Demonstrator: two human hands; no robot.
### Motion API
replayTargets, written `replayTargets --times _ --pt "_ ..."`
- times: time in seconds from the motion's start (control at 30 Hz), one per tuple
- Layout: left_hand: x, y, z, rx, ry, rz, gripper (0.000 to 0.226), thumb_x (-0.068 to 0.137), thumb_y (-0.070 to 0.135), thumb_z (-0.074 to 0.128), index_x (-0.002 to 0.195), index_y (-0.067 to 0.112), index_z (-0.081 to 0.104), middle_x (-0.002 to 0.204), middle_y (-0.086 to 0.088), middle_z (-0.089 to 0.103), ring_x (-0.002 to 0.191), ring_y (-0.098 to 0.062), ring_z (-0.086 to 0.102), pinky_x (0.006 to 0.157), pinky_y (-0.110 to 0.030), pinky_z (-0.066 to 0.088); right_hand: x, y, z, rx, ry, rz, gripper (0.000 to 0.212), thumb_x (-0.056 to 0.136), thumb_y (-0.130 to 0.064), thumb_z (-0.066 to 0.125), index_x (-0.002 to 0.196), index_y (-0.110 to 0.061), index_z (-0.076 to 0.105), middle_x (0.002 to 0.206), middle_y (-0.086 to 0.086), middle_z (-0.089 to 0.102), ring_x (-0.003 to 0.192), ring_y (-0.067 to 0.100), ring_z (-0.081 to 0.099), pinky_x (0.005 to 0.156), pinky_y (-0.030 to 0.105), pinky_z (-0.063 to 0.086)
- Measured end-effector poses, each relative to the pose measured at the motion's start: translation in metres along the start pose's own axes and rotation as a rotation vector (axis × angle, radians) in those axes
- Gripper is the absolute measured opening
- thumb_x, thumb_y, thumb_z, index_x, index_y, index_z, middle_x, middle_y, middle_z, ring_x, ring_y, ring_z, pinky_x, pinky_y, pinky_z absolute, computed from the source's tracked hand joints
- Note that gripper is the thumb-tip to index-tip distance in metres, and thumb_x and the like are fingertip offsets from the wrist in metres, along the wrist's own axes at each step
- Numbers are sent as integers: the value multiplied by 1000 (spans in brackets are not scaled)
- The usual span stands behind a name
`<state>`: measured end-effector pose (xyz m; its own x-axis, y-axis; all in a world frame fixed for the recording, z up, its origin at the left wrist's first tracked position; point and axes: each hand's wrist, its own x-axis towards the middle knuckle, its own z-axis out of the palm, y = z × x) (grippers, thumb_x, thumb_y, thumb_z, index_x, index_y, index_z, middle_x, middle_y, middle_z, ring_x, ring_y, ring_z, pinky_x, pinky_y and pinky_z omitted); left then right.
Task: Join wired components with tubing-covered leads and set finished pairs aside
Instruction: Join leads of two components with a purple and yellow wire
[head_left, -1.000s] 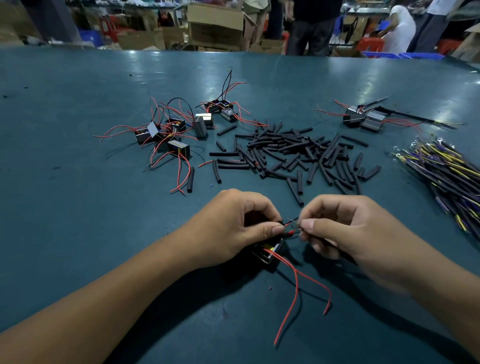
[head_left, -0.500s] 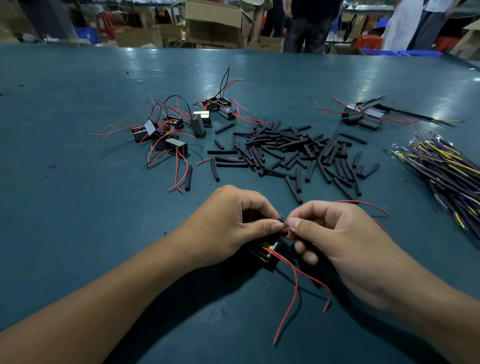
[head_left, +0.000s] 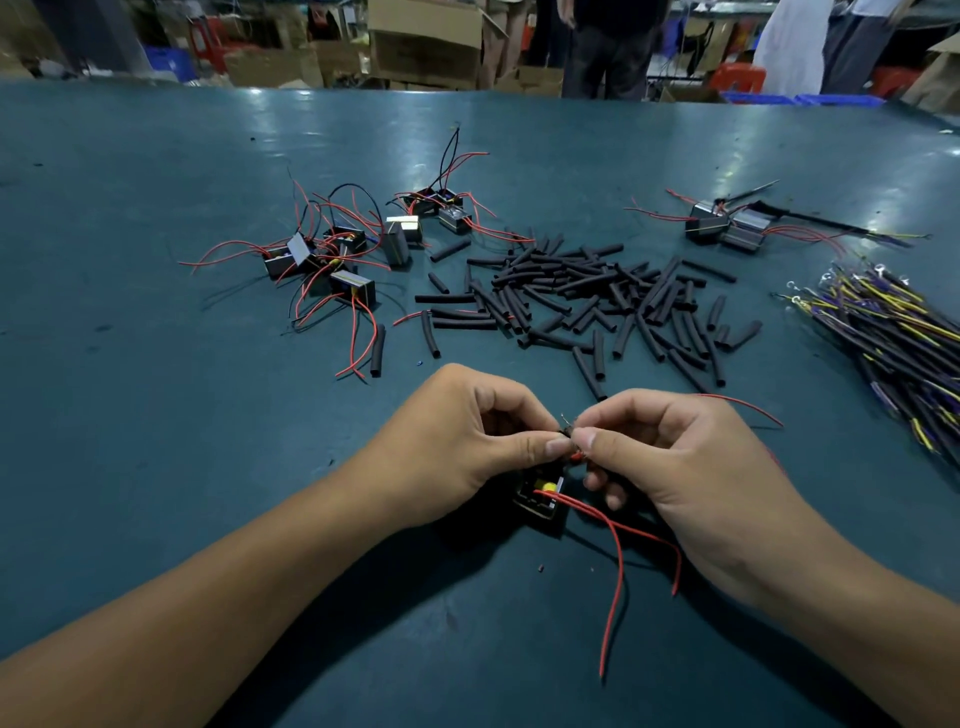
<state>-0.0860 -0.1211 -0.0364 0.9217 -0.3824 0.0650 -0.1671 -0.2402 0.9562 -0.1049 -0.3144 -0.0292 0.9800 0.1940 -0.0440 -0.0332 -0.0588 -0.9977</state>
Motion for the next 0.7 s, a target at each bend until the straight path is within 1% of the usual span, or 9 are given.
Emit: replayTargets --times 0.1,0.17,0.2,0.33,0.5,0.6,0.7 --pt "0 0 -4 -13 -26 -14 5 83 14 76 87 13 78 78 -4 75 70 -5 64 67 -19 50 2 1 1 -8 5 1 9 86 -4 72 79 -8 75 60 11 66 52 16 56 48 19 46" --pt "0 0 -6 6 -40 -18 7 85 10 75 89 14 78 77 2 74 68 -1 62 65 -14 47 3 1 1 -11 12 5 9 86 -5 72 79 -9 75 61 12 66 51 18 56 47 19 46" --pt "0 0 -6 15 -37 -19 7 86 10 74 89 14 79 76 1 74 67 -1 61 65 -14 46 3 1 1 -7 17 6 8 85 -5 72 79 -9 75 61 13 67 51 18 56 47 19 46" --pt "1 1 -4 39 -9 -27 3 84 11 76 87 11 78 78 -8 76 67 -6 62 65 -19 49 3 1 0 15 20 13 8 84 -4 73 77 -9 76 61 12 67 52 18 59 48 19 48" --pt "1 1 -3 26 -16 -21 2 83 8 77 84 8 76 79 -9 76 70 -9 65 69 -23 52 3 2 0 13 15 20 9 82 -2 74 76 -9 76 60 13 67 50 18 60 48 20 48" --pt "1 0 -2 15 -10 -27 6 82 10 78 84 5 75 79 -11 75 70 -12 66 69 -27 52 3 2 0 3 7 12 9 82 -2 74 76 -8 75 60 14 67 51 18 60 48 21 49" --pt "1 0 -2 14 -6 -28 8 82 12 78 83 5 74 78 -12 75 70 -14 66 69 -30 52 3 2 0 8 17 -3 9 82 1 74 74 -3 74 61 13 68 51 18 61 47 21 49"
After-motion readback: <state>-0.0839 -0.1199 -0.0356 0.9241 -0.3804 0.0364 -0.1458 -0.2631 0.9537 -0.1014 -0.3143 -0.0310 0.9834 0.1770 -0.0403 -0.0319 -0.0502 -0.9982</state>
